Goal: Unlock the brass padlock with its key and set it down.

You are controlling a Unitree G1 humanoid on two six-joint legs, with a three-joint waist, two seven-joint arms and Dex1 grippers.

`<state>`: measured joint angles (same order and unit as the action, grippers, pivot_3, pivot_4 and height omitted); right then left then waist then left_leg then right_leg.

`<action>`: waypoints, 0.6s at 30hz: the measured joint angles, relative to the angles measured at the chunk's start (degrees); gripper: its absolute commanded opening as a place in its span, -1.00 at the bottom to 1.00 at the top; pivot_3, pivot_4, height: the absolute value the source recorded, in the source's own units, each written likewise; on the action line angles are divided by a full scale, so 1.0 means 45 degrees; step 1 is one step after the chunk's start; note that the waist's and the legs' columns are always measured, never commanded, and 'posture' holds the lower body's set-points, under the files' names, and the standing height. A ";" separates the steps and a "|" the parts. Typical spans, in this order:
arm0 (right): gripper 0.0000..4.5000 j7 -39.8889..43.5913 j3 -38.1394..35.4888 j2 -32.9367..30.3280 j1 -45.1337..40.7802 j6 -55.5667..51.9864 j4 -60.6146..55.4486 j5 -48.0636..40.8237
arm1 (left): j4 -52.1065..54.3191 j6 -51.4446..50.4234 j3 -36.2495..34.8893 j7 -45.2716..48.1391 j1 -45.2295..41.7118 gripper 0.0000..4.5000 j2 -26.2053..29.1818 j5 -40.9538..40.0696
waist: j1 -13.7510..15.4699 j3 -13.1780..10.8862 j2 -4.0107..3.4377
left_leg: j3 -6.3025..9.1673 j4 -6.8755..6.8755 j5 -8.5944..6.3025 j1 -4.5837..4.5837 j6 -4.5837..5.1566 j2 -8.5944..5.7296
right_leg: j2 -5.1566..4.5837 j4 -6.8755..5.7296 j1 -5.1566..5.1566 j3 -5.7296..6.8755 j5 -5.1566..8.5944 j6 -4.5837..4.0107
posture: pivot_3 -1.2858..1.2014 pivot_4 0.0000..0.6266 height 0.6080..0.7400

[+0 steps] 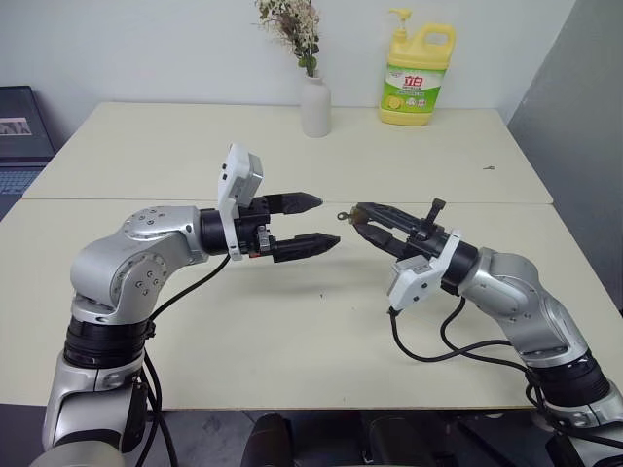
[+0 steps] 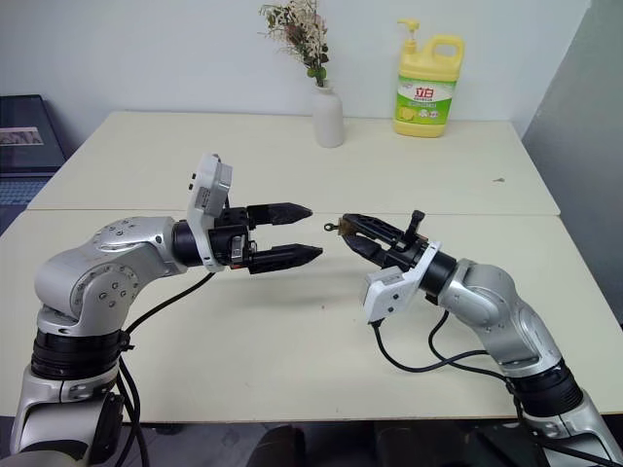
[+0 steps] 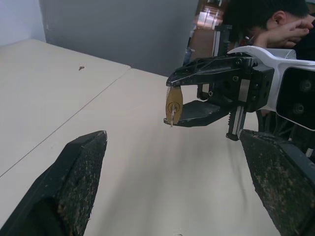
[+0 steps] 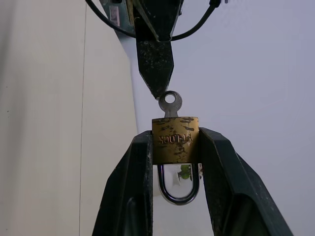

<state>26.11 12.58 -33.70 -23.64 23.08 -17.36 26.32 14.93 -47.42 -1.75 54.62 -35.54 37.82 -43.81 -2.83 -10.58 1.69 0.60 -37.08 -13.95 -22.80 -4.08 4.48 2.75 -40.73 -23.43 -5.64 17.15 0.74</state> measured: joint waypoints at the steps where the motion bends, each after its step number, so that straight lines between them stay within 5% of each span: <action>1: -0.59 0.0003 0.0000 0.0015 0.0000 0.0025 0.0016 0.0001 | -0.0024 0.0010 0.0044 0.0004 -0.0006 1.00 0.0000 0.0019 | 0.0001 0.0000 0.0000 | 0.0000 0.0000 0.0000 0.0001 0.0000 0.0000 | 0.0000 0.0000 0.0000 -0.0001 0.0000 0.0000 | 0.03 -0.52 1.00; 16: -0.59 0.0349 0.0130 0.0117 -0.0001 0.0074 0.0044 -0.0010 | -0.1254 0.0482 0.0600 0.0913 -0.0735 1.00 -0.0132 0.0646 | -0.0003 0.0000 0.0000 | 0.0002 -0.0002 0.0001 0.0003 0.0000 -0.0002 | 0.0000 -0.0007 0.0000 0.0002 0.0001 -0.0002 | 0.03 -0.52 1.00; 18: -0.59 0.0373 0.0135 0.0124 -0.0001 0.0073 0.0045 -0.0010 | -0.1308 0.0656 0.0702 0.1096 -0.0744 0.83 -0.0132 0.0806 | -0.0010 0.0000 0.0000 | 0.0002 -0.0001 0.0001 0.0004 0.0000 -0.0002 | 0.0000 -0.0008 0.0000 0.0002 0.0001 -0.0002 | 0.03 -0.52 1.00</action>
<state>27.79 13.19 -33.14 -23.65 23.41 -17.16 26.27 9.04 -44.47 1.41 59.55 -38.89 37.23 -40.18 -2.88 -10.58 1.69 0.61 -37.08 -13.95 -22.79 -4.08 4.47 2.75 -40.76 -23.43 -5.63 17.16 0.73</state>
